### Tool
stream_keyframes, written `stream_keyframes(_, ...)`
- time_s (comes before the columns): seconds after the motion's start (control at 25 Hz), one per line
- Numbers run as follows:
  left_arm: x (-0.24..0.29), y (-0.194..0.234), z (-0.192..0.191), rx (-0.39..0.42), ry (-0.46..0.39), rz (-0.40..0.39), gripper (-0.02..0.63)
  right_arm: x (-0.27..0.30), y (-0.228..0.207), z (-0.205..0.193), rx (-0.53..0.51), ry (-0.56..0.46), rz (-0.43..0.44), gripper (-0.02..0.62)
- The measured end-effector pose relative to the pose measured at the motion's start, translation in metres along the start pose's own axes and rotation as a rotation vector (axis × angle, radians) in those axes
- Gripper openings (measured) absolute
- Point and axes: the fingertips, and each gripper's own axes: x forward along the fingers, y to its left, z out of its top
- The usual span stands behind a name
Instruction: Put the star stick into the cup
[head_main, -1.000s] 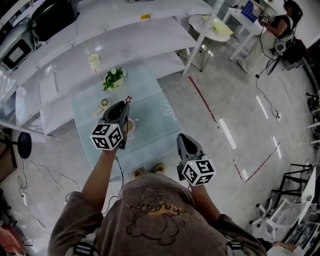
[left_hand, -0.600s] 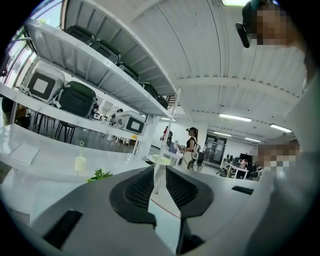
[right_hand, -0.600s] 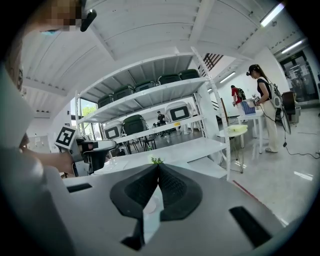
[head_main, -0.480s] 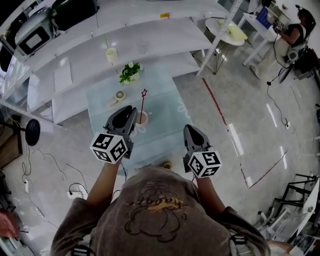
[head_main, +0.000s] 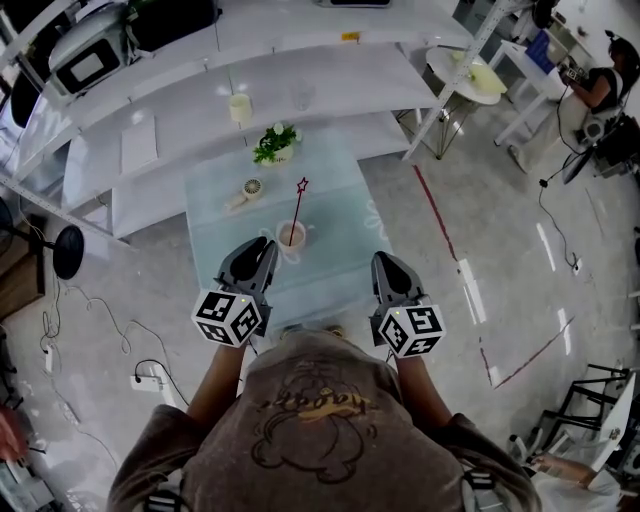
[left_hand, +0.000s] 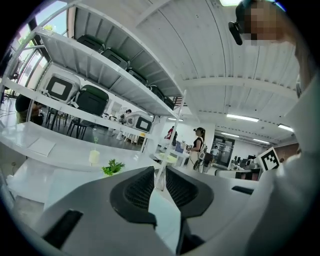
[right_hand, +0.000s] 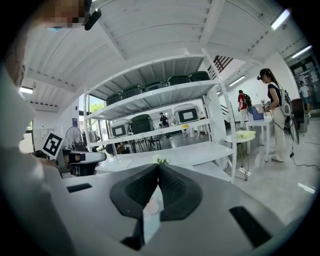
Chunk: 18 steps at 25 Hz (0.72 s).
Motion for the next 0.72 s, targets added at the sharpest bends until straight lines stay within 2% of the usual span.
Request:
stream_keyframes(0.28, -0.002, 0.008, -0.006, 0.015, 0.003, 0.034, 0.074, -0.003, 0.001, -0.006, 0.007, 0.008, 0.002, 0.002)
stream_keyframes(0.52, -0.001, 0.002, -0.007, 0.027, 0.001, 0.034, 0.026, -0.004, 0.001, -0.009, 0.004, 0.011, 0.005, 0.002)
stream_keyframes(0.72, -0.001, -0.001, -0.009, 0.028, -0.003, 0.035, 0.021, -0.004, 0.000, -0.012, 0.008, 0.015, 0.006, 0.002)
